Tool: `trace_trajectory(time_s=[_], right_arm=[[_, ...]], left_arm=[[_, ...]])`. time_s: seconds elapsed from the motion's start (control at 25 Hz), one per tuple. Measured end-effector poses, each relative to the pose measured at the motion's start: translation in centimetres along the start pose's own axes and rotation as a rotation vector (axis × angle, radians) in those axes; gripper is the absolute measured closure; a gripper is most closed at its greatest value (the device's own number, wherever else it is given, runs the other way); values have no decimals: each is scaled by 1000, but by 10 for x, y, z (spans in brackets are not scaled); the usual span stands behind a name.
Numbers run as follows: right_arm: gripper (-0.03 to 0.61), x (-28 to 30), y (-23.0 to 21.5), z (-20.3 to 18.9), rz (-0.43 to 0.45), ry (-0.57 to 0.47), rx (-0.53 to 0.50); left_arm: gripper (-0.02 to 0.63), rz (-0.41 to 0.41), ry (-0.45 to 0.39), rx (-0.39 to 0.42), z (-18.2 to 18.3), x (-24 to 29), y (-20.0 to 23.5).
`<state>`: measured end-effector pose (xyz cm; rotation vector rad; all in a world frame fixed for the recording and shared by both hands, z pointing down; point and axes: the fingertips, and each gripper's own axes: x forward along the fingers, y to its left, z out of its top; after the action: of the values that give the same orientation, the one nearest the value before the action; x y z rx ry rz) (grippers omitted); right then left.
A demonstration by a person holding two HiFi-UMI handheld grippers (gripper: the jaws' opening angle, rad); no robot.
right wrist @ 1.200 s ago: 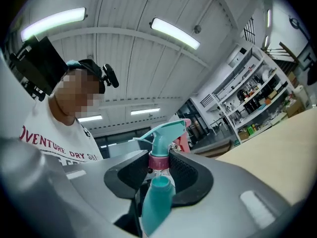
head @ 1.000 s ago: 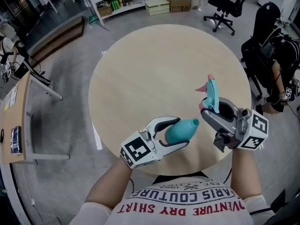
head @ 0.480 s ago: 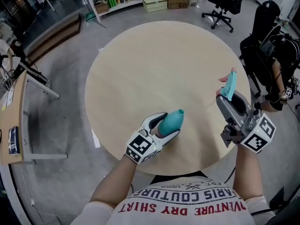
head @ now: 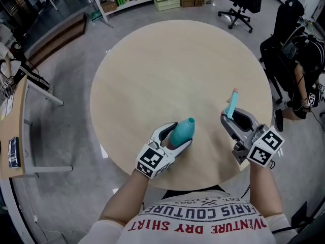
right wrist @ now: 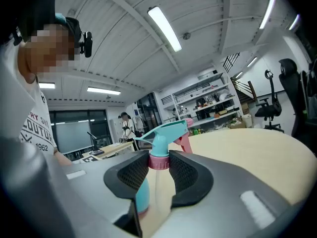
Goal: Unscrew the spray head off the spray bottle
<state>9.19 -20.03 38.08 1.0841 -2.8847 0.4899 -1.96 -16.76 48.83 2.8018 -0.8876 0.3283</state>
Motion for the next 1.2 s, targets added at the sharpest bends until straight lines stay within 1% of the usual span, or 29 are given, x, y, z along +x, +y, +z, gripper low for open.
trace_trajectory(time_s=[0.16, 0.32, 0.44, 0.6, 0.72, 0.84, 1.0, 1.2], right_arm=[[451, 9, 0, -27, -30, 94, -31], [451, 24, 2, -65, -79, 232, -117], [451, 29, -9, -91, -132, 366, -167], [451, 31, -17, -119, -165, 518, -218], [451, 35, -19, -142, -187, 616, -268], [449, 36, -24, -164, -216, 711, -285], [449, 37, -26, -181, -235, 777, -283], [448, 41, -28, -189, -255, 793, -274]], left_arm=[[301, 1, -1, -9, -2, -7, 1], [301, -1, 16, -5, -11, -18, 4], [300, 0, 36, 35, -13, -16, 3], [301, 9, 59, 83, -19, -15, 0], [301, 17, 60, 96, -22, -14, -1], [299, 22, 51, 108, -21, -11, -1], [298, 12, 51, 117, -19, -11, -2], [298, 0, 54, 86, -19, -12, 3]])
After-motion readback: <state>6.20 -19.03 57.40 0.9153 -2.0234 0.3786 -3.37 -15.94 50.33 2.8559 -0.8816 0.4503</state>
